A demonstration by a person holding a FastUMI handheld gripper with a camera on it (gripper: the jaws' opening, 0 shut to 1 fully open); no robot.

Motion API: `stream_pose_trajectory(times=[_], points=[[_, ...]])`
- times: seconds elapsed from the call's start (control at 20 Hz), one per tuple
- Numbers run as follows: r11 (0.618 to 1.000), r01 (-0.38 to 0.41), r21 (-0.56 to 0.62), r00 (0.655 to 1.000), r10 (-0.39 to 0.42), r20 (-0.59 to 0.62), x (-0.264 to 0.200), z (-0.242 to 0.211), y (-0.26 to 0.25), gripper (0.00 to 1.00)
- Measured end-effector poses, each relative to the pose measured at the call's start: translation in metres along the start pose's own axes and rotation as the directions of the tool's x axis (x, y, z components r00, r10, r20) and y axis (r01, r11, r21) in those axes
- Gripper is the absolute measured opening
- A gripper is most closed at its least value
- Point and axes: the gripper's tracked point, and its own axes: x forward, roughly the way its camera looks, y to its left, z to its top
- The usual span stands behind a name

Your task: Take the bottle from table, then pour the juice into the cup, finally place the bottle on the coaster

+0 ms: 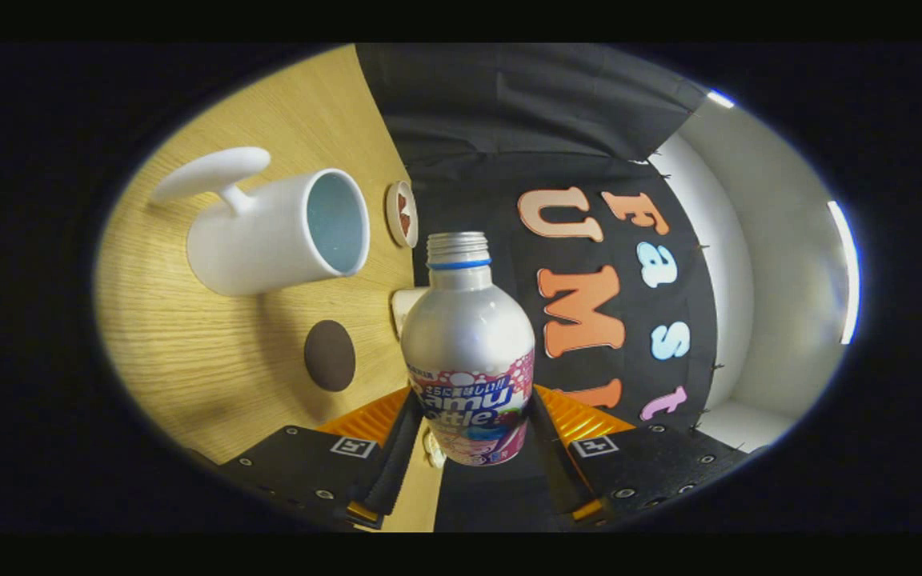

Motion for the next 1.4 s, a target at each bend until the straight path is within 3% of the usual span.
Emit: stream_pose_trajectory(times=[0.7, 1.4], points=[[0.981, 0.049, -0.190, 0.998, -0.040, 0.050, -0.004, 0.006, -0.008, 0.74], [0.967, 0.057, -0.248, 0.997, -0.045, 0.056, -0.002, 0.006, -0.014, 0.74]])
